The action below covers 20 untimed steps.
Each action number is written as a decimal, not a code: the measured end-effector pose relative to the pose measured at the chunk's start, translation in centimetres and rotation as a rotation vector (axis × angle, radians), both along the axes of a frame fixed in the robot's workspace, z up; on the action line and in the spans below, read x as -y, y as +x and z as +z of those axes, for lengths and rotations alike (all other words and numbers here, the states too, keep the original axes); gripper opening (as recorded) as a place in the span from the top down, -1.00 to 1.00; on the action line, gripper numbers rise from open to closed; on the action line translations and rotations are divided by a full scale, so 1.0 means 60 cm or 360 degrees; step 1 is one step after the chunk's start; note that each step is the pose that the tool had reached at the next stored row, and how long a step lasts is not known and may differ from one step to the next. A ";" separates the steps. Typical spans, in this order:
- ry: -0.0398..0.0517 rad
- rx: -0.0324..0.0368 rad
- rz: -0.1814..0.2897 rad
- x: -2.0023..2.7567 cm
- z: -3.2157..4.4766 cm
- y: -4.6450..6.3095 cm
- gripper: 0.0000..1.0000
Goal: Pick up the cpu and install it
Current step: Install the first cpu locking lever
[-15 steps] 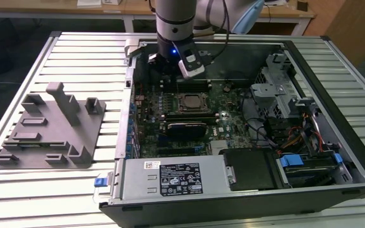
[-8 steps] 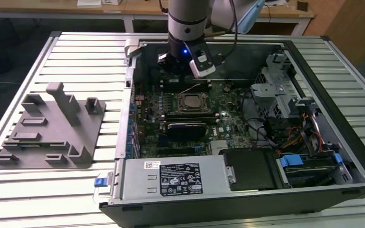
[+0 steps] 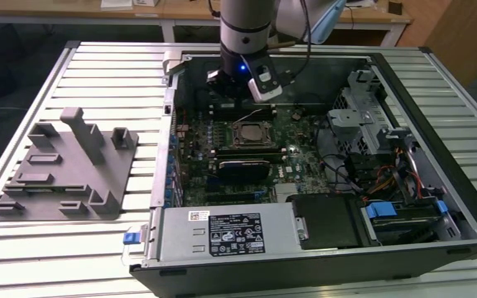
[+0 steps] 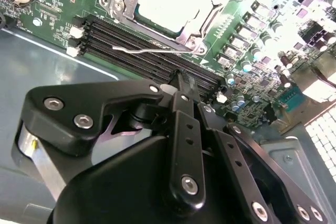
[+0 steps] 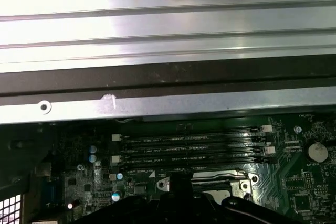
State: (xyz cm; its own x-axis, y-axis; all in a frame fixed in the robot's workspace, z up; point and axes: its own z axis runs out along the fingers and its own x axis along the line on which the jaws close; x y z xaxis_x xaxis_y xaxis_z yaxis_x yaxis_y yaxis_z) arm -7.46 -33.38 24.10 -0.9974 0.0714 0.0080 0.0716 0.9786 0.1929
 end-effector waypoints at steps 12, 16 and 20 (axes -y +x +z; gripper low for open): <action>0.0000 0.0048 -0.0124 0.0002 -0.011 0.000 0.79; 0.0006 0.0069 -0.0137 0.0004 -0.014 0.000 0.79; 0.0024 0.0098 -0.0137 0.0004 -0.016 0.000 0.79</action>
